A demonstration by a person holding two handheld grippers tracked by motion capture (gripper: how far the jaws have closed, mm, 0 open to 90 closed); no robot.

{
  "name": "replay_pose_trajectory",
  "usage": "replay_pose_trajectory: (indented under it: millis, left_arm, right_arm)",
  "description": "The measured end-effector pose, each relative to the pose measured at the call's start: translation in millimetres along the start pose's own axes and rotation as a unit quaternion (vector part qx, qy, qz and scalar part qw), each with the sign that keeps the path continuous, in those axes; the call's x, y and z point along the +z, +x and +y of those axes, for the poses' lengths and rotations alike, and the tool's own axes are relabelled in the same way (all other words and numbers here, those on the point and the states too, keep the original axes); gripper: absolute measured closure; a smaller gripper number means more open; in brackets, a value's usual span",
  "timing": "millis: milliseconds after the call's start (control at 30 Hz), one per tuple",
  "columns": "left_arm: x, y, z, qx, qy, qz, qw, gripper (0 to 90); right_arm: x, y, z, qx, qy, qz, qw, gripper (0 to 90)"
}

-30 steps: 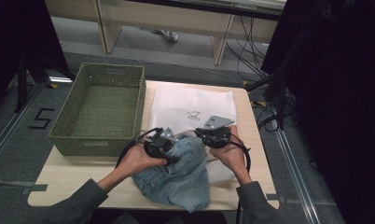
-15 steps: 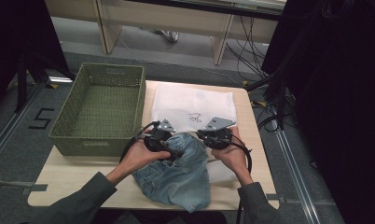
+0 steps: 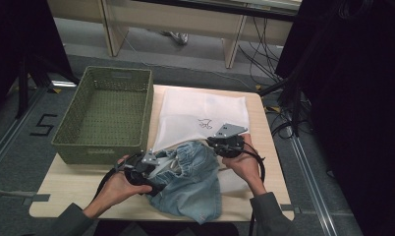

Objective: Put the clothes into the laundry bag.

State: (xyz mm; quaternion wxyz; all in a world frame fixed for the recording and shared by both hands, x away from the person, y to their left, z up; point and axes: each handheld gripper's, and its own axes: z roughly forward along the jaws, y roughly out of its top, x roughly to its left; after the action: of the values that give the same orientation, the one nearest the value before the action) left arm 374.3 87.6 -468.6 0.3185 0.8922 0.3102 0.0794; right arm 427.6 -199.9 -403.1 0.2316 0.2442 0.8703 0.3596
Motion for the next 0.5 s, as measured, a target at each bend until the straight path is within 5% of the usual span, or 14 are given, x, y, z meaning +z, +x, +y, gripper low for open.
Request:
replay_pose_trajectory:
  millis: [200, 267, 367, 400, 433, 500]
  left_arm:
    - [-7.2, 2.7, 2.3, -0.002, -0.01, 0.02, 0.9998, 14.8]
    - [-5.1, 5.3, -2.0, -0.028, 0.002, 0.008, 0.9996, 14.7]
    - [-0.8, 4.9, -5.0, -0.033, 0.009, -0.009, 0.9994, 16.2]
    - [0.2, 5.0, -5.3, -0.016, 0.015, -0.031, 0.9993, 44.2]
    - [1.4, 6.8, -5.4, 0.005, 0.023, -0.052, 0.9983, 50.9]
    - [10.6, 0.4, -2.4, -0.004, 0.007, -0.065, 0.9978, 66.9]
  right_arm:
    - [-0.7, -0.6, -1.6, 0.0, -0.001, -0.004, 1.0, 85.7]
    - [0.3, -1.1, -1.7, -0.003, -0.001, -0.004, 1.0, 85.7]
    - [0.2, 0.8, -1.6, 0.0, 0.002, -0.003, 1.0, 85.7]
    - [1.0, 1.5, -0.8, 0.0, 0.001, -0.002, 1.0, 85.7]
    - [1.5, 1.6, -0.7, -0.002, 0.003, -0.005, 1.0, 85.8]
    - [1.9, 2.7, -0.5, -0.006, 0.004, 0.0, 1.0, 85.9]
